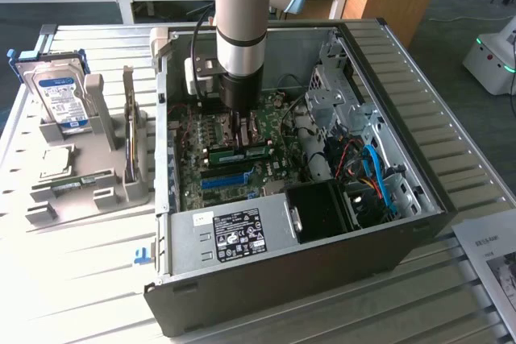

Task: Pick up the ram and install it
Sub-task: 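Press down the ram until it locks into place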

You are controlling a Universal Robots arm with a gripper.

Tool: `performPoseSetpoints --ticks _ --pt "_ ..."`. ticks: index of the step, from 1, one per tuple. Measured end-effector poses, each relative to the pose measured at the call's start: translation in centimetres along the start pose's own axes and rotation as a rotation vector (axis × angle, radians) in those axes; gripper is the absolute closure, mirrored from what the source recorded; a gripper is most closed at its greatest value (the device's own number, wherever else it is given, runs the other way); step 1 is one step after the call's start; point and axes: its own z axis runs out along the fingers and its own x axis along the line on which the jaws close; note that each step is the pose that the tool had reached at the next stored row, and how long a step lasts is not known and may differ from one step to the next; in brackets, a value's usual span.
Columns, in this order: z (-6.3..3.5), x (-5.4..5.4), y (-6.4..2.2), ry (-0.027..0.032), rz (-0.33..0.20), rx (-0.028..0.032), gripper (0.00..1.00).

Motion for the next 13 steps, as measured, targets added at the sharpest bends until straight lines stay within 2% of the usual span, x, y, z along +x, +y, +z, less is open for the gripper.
performPoseSetpoints --ticks 13 --pt "0.11 0.01 0.00 0.0001 0.000 0.0002 0.90"
